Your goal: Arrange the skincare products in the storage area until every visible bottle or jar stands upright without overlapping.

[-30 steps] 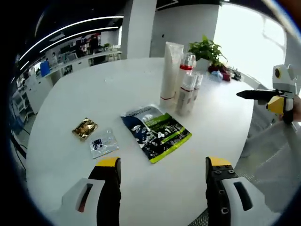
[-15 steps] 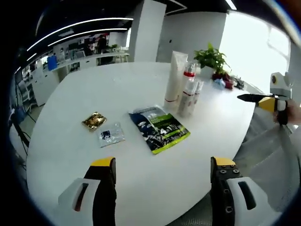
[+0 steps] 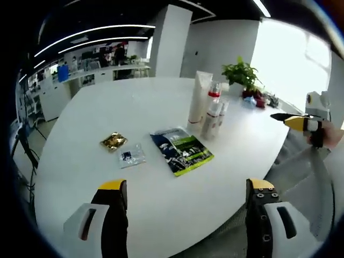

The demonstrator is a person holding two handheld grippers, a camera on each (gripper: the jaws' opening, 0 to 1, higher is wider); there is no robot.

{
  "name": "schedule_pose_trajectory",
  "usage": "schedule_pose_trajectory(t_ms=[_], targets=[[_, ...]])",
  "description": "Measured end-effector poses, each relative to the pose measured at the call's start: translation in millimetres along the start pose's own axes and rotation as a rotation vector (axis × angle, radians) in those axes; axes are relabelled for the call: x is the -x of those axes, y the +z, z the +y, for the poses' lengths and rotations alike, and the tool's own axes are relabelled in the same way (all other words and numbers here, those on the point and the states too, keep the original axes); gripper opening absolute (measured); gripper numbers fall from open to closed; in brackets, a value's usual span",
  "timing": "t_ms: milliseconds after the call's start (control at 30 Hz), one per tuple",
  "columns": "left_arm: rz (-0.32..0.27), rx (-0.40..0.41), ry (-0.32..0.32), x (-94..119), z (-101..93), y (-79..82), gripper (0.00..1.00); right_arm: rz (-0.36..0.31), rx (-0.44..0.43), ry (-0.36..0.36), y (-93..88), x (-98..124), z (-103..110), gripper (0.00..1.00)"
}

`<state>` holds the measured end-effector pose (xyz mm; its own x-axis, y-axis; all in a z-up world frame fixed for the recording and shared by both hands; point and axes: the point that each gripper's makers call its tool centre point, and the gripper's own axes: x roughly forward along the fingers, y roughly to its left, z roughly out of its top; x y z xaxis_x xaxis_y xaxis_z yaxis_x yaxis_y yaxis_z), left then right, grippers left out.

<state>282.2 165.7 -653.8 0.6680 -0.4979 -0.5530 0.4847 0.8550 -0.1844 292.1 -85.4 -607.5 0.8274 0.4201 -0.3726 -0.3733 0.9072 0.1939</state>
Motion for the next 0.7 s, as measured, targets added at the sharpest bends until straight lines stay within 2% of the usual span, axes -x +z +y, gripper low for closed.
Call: schedule_pose_trajectory(t_ms=[300,467,567,700], targets=[[0.004,0.013,0.029,-1,6.7,-0.7,0.92,-0.016,0.001,-0.018,0.5,-2,-5,1.0],[0.032,0.024,0.05,-7,14.7,-5.6,0.91,-0.015,-0.002,-0.02,-0.2,-3,-6,1.0],[0.064,0.049,0.104,-13,29.0,-9.1,0.85,-0.014,-0.006,-0.026,-0.6,-3,-7,1.0],[0.1,0.046,0.108,-27,36.3,-8.1,0.84,-0.006,-0.006,-0.029,-1.8,-3,-8,0.99]])
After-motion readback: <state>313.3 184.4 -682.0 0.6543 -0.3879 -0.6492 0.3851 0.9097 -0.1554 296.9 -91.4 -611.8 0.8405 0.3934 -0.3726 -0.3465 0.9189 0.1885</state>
